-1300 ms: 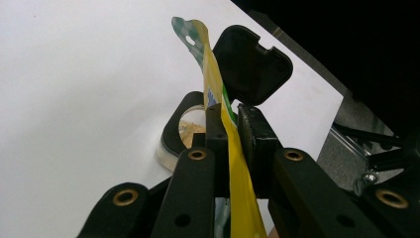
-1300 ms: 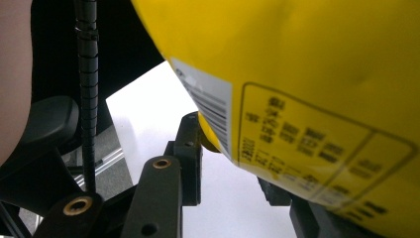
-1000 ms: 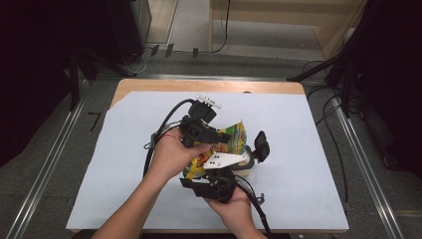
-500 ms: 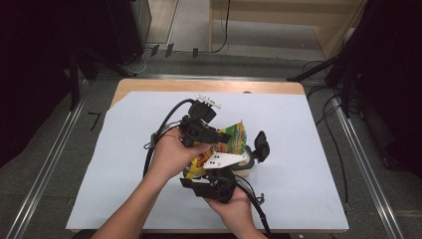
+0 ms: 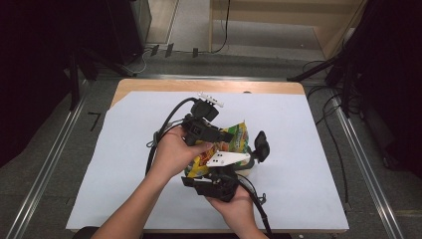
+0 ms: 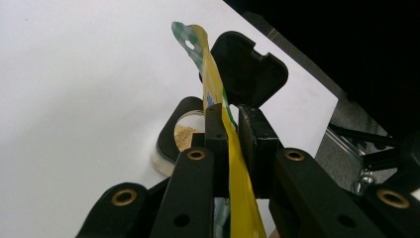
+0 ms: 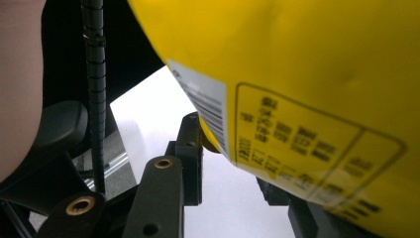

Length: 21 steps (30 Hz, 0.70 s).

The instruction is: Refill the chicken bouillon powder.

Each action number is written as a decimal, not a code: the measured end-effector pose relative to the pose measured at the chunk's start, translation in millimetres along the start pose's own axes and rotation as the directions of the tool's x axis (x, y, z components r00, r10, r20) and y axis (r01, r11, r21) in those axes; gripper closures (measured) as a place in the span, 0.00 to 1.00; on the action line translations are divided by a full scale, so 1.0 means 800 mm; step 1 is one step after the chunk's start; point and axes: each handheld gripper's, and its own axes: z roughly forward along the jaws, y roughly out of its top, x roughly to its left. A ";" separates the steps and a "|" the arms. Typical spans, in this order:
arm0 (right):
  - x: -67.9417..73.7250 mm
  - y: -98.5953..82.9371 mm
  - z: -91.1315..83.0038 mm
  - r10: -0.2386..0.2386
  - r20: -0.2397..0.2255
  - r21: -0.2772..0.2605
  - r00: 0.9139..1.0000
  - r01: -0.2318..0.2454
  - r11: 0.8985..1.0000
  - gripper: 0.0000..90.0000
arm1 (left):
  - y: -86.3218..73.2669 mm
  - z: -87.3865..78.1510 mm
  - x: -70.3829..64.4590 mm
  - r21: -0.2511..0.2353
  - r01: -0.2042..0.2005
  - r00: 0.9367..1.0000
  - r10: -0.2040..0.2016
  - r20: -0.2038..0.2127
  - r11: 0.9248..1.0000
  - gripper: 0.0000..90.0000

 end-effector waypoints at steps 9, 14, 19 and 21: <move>-0.010 -0.002 -0.007 0.008 0.021 0.004 1.000 -0.008 1.000 0.76 | 0.007 0.011 -0.003 -0.003 -0.017 1.000 0.017 0.007 1.000 0.92; -0.012 -0.001 -0.008 0.015 0.029 0.008 0.999 -0.015 1.000 0.76 | 0.010 0.013 0.000 -0.004 -0.016 1.000 0.016 0.006 1.000 0.94; -0.014 0.000 -0.011 0.017 0.038 0.012 0.999 -0.017 1.000 0.75 | 0.014 0.017 0.000 0.004 -0.016 1.000 0.016 0.011 1.000 0.94; -0.014 0.001 -0.014 0.018 0.040 0.015 0.999 -0.018 1.000 0.75 | 0.018 0.016 0.000 0.010 -0.017 1.000 0.017 0.017 1.000 0.93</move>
